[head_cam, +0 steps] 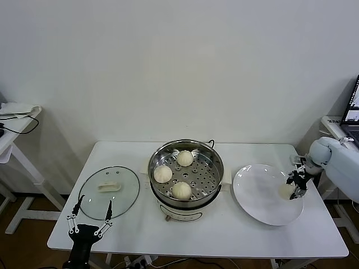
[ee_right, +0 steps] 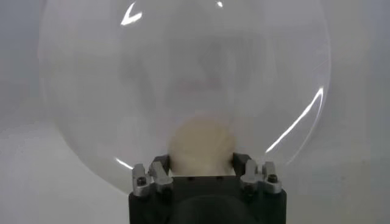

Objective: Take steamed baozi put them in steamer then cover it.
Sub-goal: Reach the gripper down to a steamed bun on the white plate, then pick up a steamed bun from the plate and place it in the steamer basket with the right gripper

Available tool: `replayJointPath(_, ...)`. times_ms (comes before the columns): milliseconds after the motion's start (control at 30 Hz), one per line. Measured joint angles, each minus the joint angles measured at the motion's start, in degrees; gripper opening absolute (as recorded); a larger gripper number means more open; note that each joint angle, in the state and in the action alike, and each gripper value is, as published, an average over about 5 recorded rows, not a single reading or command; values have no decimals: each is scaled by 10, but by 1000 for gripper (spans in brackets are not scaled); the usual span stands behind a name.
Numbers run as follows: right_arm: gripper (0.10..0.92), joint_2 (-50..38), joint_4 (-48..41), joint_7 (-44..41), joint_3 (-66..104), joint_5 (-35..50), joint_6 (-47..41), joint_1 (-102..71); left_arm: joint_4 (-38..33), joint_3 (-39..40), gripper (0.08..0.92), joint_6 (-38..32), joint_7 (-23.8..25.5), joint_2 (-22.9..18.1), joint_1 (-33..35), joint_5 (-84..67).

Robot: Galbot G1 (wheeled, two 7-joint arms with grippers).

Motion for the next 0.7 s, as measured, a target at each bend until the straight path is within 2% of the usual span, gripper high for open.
replayJointPath(400, 672, 17, 112, -84, -118, 104, -21, 184, -4, 8, 823, 0, 0, 4, -5, 1)
replayJointPath(700, 670, 80, 208, -84, -224, 226, -57, 314, -8, 8, 823, 1, 0, 6, -8, 1)
